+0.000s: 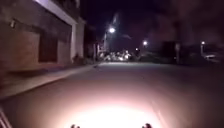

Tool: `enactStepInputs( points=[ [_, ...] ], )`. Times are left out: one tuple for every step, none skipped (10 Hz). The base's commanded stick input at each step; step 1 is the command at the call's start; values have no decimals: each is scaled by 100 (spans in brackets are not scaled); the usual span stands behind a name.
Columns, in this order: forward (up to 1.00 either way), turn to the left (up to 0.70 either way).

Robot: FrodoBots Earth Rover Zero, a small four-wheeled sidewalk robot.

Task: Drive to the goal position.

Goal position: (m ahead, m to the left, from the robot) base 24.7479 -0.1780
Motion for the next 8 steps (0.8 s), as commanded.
enactStepInputs(
  points=[
    [85, 0],
    [85, 0],
    [85, 0],
    [85, 0],
    [85, 0],
    [85, 0],
    [85, -21],
    [85, -34]
  ],
)
